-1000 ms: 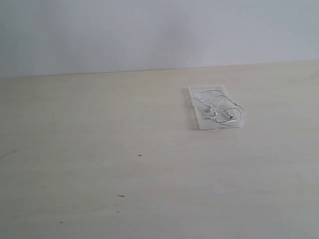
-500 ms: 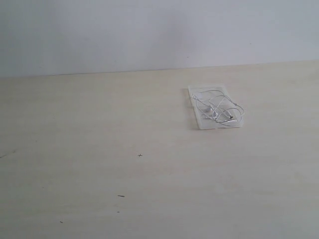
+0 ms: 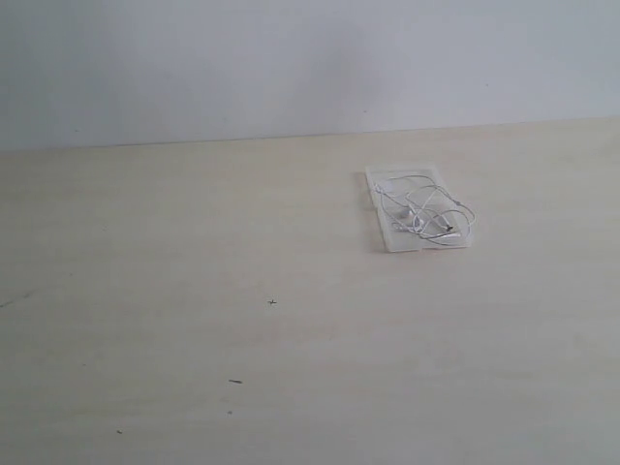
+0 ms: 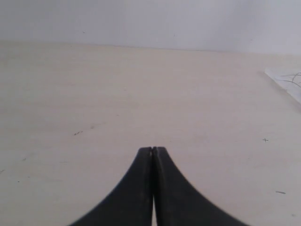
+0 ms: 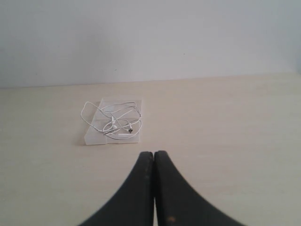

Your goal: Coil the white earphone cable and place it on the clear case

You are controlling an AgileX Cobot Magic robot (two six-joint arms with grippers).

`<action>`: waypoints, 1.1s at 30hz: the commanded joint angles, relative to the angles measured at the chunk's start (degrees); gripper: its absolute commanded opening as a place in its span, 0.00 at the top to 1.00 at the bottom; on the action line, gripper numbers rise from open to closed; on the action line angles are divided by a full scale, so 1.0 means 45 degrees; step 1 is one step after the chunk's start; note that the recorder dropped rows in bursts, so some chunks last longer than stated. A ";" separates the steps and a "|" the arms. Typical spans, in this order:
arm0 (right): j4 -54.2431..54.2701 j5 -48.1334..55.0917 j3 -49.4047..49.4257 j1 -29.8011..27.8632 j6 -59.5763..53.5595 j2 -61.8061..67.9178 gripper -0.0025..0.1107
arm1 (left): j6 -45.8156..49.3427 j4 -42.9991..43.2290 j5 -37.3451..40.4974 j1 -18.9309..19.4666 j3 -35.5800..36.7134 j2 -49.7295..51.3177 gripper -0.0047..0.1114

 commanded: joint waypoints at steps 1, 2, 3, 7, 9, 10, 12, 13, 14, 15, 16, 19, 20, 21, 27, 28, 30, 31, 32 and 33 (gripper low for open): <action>0.0025 -0.0066 0.0062 -0.0078 -0.0075 -0.0081 0.98 | 0.0078 0.0093 -0.0036 0.0032 -0.0008 -0.0071 0.96; 0.0025 -0.0066 0.0062 -0.0078 -0.0075 -0.0081 0.98 | 0.0078 0.0116 -0.0036 0.0032 -0.0008 -0.0071 0.96; 0.0025 -0.0066 0.0062 -0.0078 -0.0075 -0.0081 0.98 | 0.0078 0.0146 -0.0036 0.0032 -0.0008 -0.0071 0.96; 0.0025 -0.0066 0.0062 -0.0078 -0.0075 -0.0081 0.98 | -0.0077 0.0251 -0.0036 0.0032 -0.0008 -0.0071 0.96; 0.0025 -0.0066 0.0062 -0.0078 -0.0075 -0.0081 0.98 | -0.0797 0.0221 -0.0036 0.0032 -0.0008 -0.0071 0.96; 0.0025 -0.0066 0.0062 -0.0078 -0.0075 -0.0081 0.98 | -0.1114 0.0221 -0.0036 0.0032 -0.0008 -0.0071 0.96; 0.0025 -0.0066 0.0062 -0.0078 -0.0075 -0.0081 0.98 | -0.1066 0.0289 -0.0036 0.0032 -0.0008 -0.0071 0.96; 0.0025 -0.0066 0.0062 -0.0078 -0.0075 -0.0081 0.98 | -0.1040 0.0453 -0.0036 0.0032 -0.0008 -0.0071 0.96; 0.0025 -0.0066 0.0062 -0.0078 -0.0075 -0.0081 0.98 | -0.1040 0.0786 -0.0036 0.0032 -0.0008 -0.0071 0.96; 0.0025 -0.0066 0.0062 -0.0078 -0.0075 -0.0081 0.98 | -0.1040 0.0911 -0.0036 0.0032 -0.0008 -0.0071 0.96; 0.0025 -0.0066 0.0062 -0.0078 -0.0075 -0.0081 0.98 | -0.1040 0.0935 -0.0036 0.0032 -0.0008 -0.0071 0.96; 0.0025 -0.0066 0.0062 -0.0078 -0.0075 -0.0081 0.98 | -0.1040 0.0935 -0.0036 0.0032 -0.0008 -0.0071 0.96; 0.0025 -0.0066 0.0062 -0.0078 -0.0075 -0.0081 0.98 | -0.1040 0.0935 -0.0036 0.0032 -0.0008 -0.0071 0.96; 0.0025 -0.0066 0.0062 -0.0078 -0.0075 -0.0081 0.98 | -0.1040 0.0935 -0.0036 0.0032 -0.0008 -0.0071 0.96; 0.0025 -0.0066 0.0062 -0.0078 -0.0075 -0.0081 0.98 | -0.1040 0.0935 -0.0036 0.0032 -0.0008 -0.0071 0.96; 0.0025 -0.0066 0.0062 -0.0078 -0.0075 -0.0081 0.98 | -0.1040 0.0935 -0.0036 0.0032 -0.0008 -0.0071 0.96; 0.0025 -0.0066 0.0062 -0.0078 -0.0075 -0.0081 0.98 | -0.1040 0.0935 -0.0036 0.0032 -0.0008 -0.0071 0.96; 0.0025 -0.0066 0.0062 -0.0078 -0.0075 -0.0081 0.98 | -0.1040 0.0935 -0.0036 0.0032 -0.0008 -0.0071 0.96; 0.0025 -0.0066 0.0062 -0.0078 -0.0075 -0.0081 0.98 | -0.1040 0.0935 -0.0036 0.0032 -0.0008 -0.0071 0.96; 0.0025 -0.0066 0.0062 -0.0078 -0.0075 -0.0081 0.98 | -0.1040 0.0935 -0.0036 0.0032 -0.0008 -0.0071 0.96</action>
